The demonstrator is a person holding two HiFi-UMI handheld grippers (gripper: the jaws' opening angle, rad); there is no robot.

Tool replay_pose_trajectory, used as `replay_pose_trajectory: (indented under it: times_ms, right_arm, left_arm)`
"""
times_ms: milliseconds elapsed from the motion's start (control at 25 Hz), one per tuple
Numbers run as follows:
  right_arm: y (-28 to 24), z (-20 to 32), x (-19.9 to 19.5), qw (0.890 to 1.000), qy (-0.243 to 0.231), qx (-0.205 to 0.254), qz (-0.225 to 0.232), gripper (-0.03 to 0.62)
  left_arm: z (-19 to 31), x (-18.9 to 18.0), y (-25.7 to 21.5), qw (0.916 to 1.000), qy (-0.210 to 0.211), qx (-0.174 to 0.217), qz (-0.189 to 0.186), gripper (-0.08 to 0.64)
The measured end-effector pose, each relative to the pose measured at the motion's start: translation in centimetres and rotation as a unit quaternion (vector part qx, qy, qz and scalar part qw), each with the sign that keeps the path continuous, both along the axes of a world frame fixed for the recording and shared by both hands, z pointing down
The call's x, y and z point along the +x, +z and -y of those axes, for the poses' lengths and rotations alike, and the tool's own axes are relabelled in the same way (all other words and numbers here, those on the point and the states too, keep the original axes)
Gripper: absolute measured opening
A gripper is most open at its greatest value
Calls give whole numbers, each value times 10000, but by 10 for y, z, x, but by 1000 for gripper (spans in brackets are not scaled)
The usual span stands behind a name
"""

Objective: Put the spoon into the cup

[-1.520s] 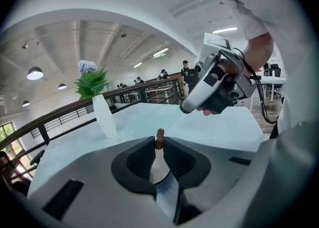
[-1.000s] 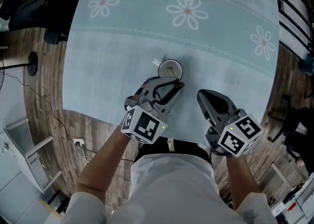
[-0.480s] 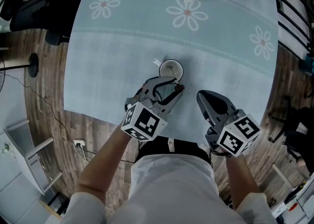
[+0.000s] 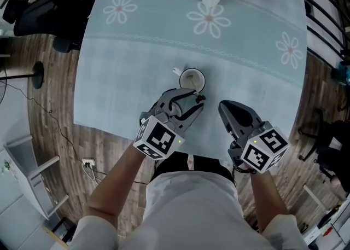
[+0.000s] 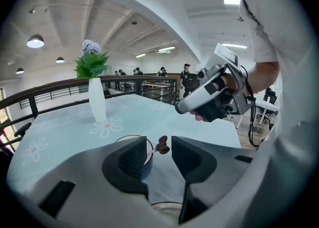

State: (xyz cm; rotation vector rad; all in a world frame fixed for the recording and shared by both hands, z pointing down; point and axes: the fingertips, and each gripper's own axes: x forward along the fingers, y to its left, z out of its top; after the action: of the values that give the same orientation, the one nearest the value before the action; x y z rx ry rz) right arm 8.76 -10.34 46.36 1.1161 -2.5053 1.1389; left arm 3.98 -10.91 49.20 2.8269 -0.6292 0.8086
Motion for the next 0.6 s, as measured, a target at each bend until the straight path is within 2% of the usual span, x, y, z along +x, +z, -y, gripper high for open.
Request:
replay_pose_trajectory:
  times_ms: [400, 600]
  right_arm:
    - [-26, 7, -8, 9996, -4, 274, -56, 23]
    - [-39, 9, -17, 9990, -67, 430, -99, 23]
  left_arm:
    - [4, -14, -40, 9983, -309, 3, -487, 154]
    - [12, -31, -59, 9957, -609, 25, -703, 116]
